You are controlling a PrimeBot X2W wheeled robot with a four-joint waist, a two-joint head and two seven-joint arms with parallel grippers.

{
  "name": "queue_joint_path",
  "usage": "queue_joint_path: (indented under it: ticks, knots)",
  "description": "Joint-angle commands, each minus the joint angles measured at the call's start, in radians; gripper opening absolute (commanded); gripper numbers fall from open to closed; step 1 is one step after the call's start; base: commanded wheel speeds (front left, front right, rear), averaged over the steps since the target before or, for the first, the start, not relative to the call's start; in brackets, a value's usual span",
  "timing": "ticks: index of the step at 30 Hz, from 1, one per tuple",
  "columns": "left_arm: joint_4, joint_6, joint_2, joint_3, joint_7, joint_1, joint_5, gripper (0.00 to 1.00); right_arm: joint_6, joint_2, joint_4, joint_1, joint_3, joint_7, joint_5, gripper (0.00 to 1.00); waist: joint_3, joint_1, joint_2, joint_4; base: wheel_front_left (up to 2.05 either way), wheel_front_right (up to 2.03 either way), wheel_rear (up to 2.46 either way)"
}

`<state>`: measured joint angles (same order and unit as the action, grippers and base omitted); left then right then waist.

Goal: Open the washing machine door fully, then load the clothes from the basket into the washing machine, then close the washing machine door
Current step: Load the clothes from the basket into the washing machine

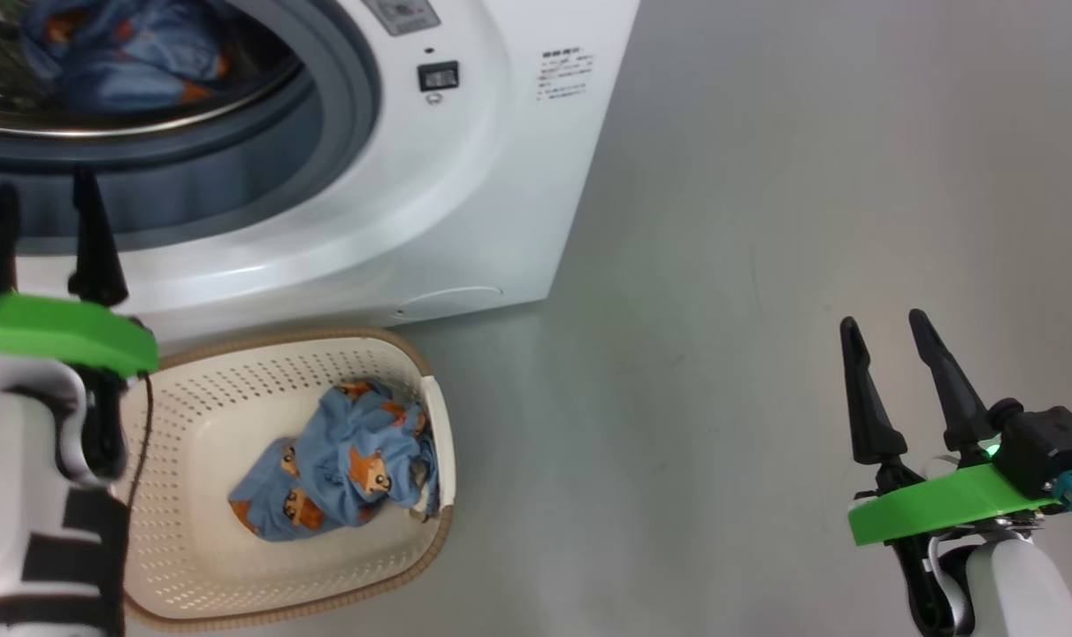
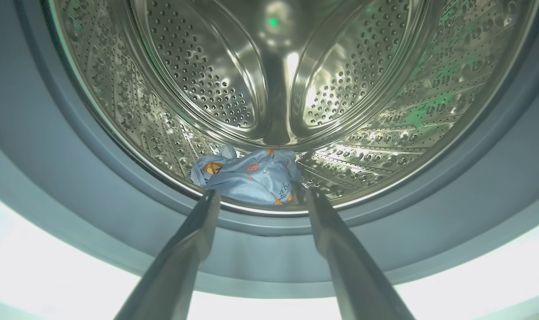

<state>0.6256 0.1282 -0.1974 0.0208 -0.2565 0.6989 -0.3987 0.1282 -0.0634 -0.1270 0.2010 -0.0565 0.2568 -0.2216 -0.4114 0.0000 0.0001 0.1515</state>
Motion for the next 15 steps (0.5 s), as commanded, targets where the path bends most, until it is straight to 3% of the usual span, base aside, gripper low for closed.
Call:
queue_joint_path:
  ticks: [1,15]
  knots:
    - [-0.045,0.003,-0.025,0.038,-0.005,-0.042,0.009,1.00,0.003,-0.016,0.016,-0.028,0.011,0.005,0.010,1.00,0.032,0.0000,-0.0001,-0.027,0.00,0.00,0.00]
    - [-0.163,0.003,0.030,0.035,-0.005,-0.312,0.050,1.00,0.003,-0.057,-0.002,-0.100,-0.005,0.005,0.003,1.00,0.161,0.0000,-0.0001,-0.083,0.00,0.00,0.00]
